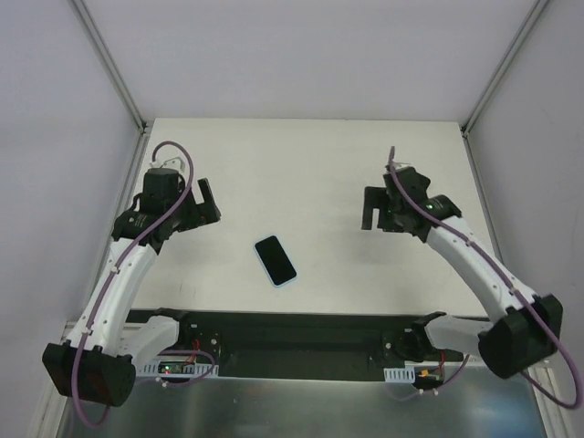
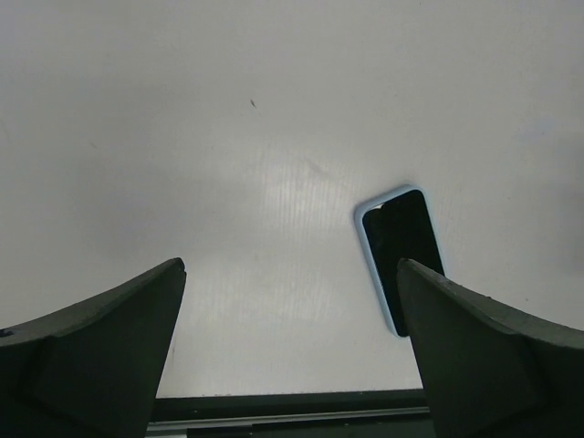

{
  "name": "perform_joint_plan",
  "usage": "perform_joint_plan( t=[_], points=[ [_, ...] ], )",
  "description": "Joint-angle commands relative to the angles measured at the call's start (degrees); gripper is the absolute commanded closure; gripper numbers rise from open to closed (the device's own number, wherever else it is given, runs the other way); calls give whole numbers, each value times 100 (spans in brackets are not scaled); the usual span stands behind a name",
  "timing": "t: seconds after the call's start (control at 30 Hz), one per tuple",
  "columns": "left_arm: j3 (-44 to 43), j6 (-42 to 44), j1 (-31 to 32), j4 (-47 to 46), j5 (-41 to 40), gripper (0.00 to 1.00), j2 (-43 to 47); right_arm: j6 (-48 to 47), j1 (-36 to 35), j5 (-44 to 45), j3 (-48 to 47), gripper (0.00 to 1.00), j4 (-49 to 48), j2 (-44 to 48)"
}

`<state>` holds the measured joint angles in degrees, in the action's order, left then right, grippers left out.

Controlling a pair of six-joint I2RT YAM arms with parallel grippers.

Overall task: Take the phone out of the phone case
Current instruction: Pick up the phone at the center of the board.

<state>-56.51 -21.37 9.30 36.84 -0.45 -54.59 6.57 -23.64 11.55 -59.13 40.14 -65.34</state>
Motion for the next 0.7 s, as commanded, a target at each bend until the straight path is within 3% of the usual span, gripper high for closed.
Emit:
perform_joint_plan(
  t=[0.0, 0.2, 0.4, 0.67],
  points=[
    [-62, -333, 63, 315, 800, 1, -586, 125, -299, -21, -476, 4, -14, -1005],
    [192, -781, 889, 421, 352, 1, -790, 283, 322, -13, -1098, 4, -24, -1981],
    [316, -922, 1039, 421, 370, 1, -685, 477, 1307, 295, -2239, 4, 274, -3194],
    [307, -1001, 1039, 421, 326, 1, -518, 688, 1985, 23, -3754, 4, 759, -5031]
  ],
)
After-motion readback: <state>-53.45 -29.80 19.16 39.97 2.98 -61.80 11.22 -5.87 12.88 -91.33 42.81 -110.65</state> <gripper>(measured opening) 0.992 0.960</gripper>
